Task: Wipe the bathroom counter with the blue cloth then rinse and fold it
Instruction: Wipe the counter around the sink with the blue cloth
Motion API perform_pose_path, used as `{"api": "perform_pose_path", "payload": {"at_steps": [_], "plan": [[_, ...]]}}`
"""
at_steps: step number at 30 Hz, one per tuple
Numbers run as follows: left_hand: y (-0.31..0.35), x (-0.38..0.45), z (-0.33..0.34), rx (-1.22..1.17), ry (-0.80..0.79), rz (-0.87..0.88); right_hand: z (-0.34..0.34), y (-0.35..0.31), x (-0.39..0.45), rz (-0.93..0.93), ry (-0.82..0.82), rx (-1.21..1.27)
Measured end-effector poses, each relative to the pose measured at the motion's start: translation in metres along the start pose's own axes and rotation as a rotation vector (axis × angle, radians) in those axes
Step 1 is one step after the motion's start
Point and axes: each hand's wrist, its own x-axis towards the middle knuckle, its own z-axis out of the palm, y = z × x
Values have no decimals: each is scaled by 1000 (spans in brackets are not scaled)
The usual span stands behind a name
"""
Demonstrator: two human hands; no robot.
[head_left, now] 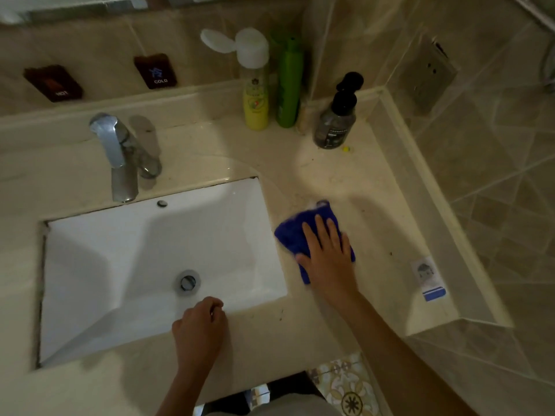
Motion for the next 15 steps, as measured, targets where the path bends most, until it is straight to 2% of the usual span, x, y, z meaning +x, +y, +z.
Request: {"api": "perform_pose_path", "payload": {"at_steps": [2,4,7,12,15], "plan": [[2,-1,-1,3,4,8,1,0,-26,40,-81,27],[3,-1,-1,12,11,17,1,-8,-33,179,-108,96],[1,-2,0,48,13,25,3,-35,-11,330,41,49],[6,4,-1,118,4,49,-11,-61,87,220,180,-53],[5,21,-3,-38,29,20,-7,-63,102,178,188,-85]]}}
